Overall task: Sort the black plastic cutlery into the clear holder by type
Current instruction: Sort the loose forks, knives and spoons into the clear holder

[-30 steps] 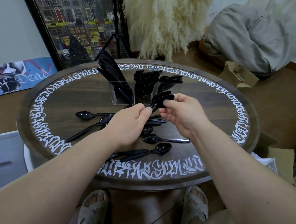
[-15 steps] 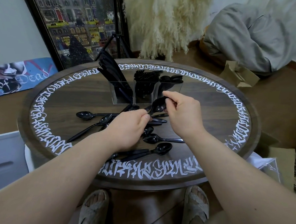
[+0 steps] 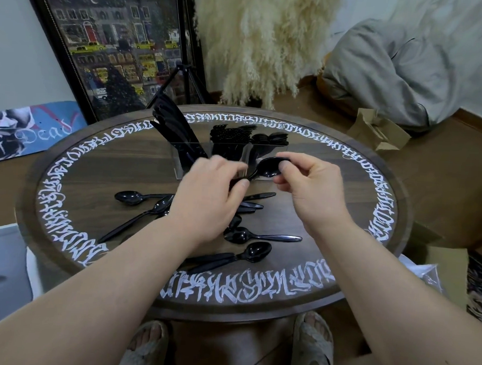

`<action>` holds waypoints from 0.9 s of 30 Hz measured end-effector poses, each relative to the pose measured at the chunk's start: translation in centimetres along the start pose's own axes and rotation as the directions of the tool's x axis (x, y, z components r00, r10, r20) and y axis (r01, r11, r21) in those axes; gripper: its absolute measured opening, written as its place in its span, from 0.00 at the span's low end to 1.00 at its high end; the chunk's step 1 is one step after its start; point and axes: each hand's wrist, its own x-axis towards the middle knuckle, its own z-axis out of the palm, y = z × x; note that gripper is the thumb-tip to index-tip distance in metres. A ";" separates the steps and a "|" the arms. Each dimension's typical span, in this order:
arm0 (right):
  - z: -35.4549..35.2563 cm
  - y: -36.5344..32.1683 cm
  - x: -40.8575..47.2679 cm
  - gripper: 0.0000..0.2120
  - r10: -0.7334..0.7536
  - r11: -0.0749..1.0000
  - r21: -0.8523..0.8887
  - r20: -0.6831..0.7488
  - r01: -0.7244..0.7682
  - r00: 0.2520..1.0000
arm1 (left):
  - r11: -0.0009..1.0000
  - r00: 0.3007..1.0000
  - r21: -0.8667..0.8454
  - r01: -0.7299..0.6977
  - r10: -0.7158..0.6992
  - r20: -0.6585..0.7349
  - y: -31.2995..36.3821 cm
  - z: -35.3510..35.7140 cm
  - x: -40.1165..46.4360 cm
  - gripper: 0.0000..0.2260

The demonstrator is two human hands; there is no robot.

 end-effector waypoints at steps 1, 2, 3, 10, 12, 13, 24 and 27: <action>-0.7 -0.3 0.0 0.11 -0.062 0.998 -0.030 -0.051 0.060 0.997 | 1.000 0.998 0.016 -0.013 0.014 -0.068 0.1 0.0 0.4 0.21; -1.5 -0.8 0.2 0.12 -0.140 0.988 -0.076 -0.114 0.132 0.984 | 0.999 0.992 0.032 -0.011 0.015 -0.123 0.0 0.0 0.9 0.23; -2.3 -1.2 0.4 0.12 -0.227 0.970 -0.128 -0.180 0.206 0.957 | 0.999 0.987 0.047 0.006 0.001 -0.159 0.1 0.0 1.3 0.23; -5.4 -3.1 4.9 0.13 -0.623 0.752 -0.482 -0.295 0.451 0.724 | 0.983 0.992 0.153 0.107 -0.094 -0.087 0.9 1.6 3.2 0.23; -4.6 -3.0 6.6 0.12 -0.690 0.664 -0.566 -0.211 0.489 0.692 | 0.981 0.991 0.154 0.114 -0.102 -0.081 1.1 2.0 3.4 0.23; -4.1 -2.8 7.4 0.12 -0.712 0.624 -0.598 -0.171 0.503 0.681 | 0.981 0.991 0.154 0.115 -0.104 -0.081 1.1 2.1 3.5 0.23; 1.3 1.3 9.7 0.12 -0.501 0.595 -0.652 0.157 0.471 0.851 | 0.980 0.993 0.176 0.091 -0.075 -0.096 0.6 2.7 3.3 0.24; 1.3 1.4 9.7 0.16 -0.403 0.513 -0.732 0.254 0.447 0.879 | 0.980 0.993 0.182 0.084 -0.066 -0.098 0.4 2.7 3.3 0.24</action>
